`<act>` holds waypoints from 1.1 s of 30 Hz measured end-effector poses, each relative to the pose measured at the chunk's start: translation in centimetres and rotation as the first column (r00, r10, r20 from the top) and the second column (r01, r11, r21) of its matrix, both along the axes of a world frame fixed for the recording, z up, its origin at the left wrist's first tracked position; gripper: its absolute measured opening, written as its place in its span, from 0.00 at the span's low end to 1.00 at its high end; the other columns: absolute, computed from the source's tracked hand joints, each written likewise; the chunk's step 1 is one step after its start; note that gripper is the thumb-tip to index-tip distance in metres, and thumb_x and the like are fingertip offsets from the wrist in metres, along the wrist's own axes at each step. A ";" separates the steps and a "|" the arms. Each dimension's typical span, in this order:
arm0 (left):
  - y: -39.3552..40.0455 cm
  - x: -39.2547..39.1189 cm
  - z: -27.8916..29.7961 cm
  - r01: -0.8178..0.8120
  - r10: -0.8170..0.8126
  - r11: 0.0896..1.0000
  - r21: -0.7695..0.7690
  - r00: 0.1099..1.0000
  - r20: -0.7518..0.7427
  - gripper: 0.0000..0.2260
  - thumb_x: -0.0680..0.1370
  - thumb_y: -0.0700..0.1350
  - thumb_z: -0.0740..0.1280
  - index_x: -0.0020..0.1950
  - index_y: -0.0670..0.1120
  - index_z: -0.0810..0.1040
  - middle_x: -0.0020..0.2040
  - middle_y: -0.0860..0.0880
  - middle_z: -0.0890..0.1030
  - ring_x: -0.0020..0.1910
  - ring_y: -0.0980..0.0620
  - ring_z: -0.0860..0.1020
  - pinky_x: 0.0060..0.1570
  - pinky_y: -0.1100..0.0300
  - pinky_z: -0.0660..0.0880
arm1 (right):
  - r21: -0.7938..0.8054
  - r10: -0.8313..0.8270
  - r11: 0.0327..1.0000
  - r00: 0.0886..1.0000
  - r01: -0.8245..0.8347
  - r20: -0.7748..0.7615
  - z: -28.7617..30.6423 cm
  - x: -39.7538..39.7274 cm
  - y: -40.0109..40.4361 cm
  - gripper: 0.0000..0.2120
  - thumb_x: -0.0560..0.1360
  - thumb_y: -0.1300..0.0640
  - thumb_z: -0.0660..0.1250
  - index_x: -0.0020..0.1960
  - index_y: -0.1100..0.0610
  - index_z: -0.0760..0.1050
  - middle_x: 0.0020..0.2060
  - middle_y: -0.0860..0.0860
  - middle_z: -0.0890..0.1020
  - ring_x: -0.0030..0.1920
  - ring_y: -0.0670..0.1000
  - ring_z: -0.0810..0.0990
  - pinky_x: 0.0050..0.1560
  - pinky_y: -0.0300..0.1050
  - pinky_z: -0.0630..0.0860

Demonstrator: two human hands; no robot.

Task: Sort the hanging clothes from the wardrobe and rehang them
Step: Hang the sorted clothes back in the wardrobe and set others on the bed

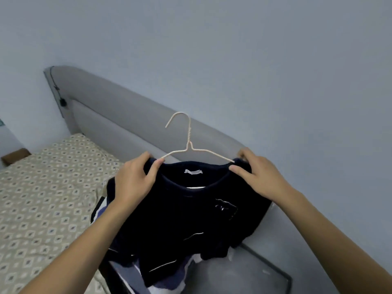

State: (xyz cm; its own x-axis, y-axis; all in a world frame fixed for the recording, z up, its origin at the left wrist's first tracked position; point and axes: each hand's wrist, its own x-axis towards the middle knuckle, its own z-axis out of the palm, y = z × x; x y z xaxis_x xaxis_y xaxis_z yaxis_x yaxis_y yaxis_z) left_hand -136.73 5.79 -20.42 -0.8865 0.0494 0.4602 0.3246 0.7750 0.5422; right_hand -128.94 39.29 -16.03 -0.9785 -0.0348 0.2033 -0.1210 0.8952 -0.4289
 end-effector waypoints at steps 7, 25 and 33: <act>5.3 4.3 7.2 0.256 -0.264 0.965 -0.065 0.941 -0.214 0.17 0.82 0.62 0.62 0.43 0.51 0.74 0.38 0.55 0.78 0.39 0.48 0.77 0.35 0.52 0.69 | -0.074 -0.257 0.966 0.954 0.249 -0.154 5.0 13.7 0.3 0.10 0.81 0.41 0.65 0.46 0.45 0.72 0.36 0.43 0.79 0.40 0.47 0.78 0.46 0.54 0.76; 16.9 23.2 8.2 0.859 -0.854 0.507 -0.074 0.488 -0.180 0.24 0.77 0.71 0.62 0.40 0.52 0.78 0.37 0.56 0.81 0.40 0.47 0.81 0.36 0.52 0.75 | -0.263 -0.894 0.413 0.332 0.872 -0.302 5.1 47.7 -9.5 0.11 0.80 0.47 0.71 0.41 0.48 0.75 0.33 0.45 0.78 0.36 0.49 0.77 0.39 0.47 0.74; 22.7 42.1 10.0 0.975 -0.958 0.199 -0.100 0.173 -0.227 0.23 0.77 0.70 0.60 0.37 0.52 0.77 0.34 0.56 0.79 0.37 0.50 0.79 0.33 0.55 0.71 | -0.253 -0.925 0.143 0.038 0.957 -0.378 5.7 67.4 -13.8 0.10 0.80 0.46 0.69 0.43 0.48 0.77 0.35 0.43 0.79 0.37 0.47 0.79 0.38 0.55 0.75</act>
